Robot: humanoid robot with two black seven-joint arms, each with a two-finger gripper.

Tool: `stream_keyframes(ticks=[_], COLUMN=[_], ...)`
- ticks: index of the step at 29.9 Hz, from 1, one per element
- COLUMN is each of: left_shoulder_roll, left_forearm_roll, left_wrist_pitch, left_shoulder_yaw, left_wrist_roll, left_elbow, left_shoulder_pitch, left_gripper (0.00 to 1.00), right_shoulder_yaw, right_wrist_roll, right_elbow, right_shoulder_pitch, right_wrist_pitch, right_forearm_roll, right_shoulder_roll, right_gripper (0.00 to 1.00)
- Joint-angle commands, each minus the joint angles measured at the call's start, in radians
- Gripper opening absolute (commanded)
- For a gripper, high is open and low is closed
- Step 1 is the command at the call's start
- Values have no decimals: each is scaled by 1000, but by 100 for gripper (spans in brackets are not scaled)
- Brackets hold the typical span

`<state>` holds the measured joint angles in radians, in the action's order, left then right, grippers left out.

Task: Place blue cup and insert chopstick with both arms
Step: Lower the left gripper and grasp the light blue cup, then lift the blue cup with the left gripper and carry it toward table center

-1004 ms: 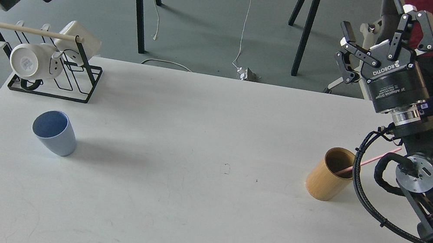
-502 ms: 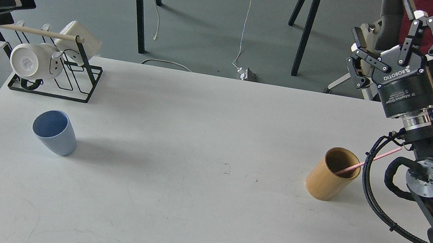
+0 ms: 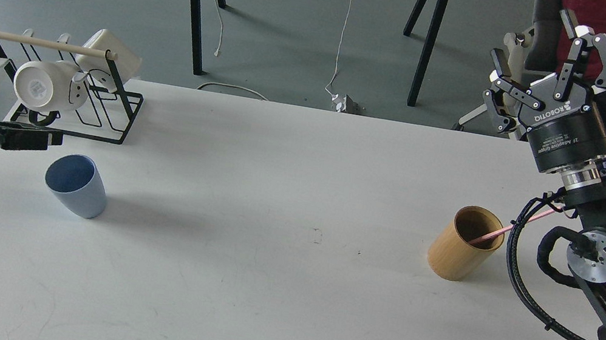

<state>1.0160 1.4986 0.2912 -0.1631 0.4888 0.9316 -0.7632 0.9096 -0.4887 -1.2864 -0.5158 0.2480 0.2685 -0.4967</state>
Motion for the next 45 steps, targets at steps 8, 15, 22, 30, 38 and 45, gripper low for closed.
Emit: stream_keyframes(ticks=[8,15,22,30,38,45], left_shoulder_roll=[-65,-80,-91,-89,-89,-88], left_forearm_roll=[2,0,0,0,-9,-14], left_wrist_pitch=[-66,-90,-106,-106,-106,-107], left_shoulder_yaw=[13,13,13,16,14,10], left_wrist_roll=[0,0,0,0,0,0], left_elbow=[-39,-66,-76,-76,-76,-68], left_shoulder_pitch=[81,105,105,108,105,102], left_gripper=[99,96,70,53,3,1], right_shoulder_yaw=[2,0,2,3,2,3], right_wrist_roll=[0,0,0,0,0,0], right_elbow=[-1,-1,-1,-1,-1,-1], right_shoulder_pitch=[8,10,25,37,39,45], right_wrist_pitch=[-1,-1,-1,-1,-1,-1], right_forearm_roll=[0,0,0,0,0,0], right_shoulder_roll=[0,1,0,-13,-13,-20], right_gripper=[91,91,91,92,92,92])
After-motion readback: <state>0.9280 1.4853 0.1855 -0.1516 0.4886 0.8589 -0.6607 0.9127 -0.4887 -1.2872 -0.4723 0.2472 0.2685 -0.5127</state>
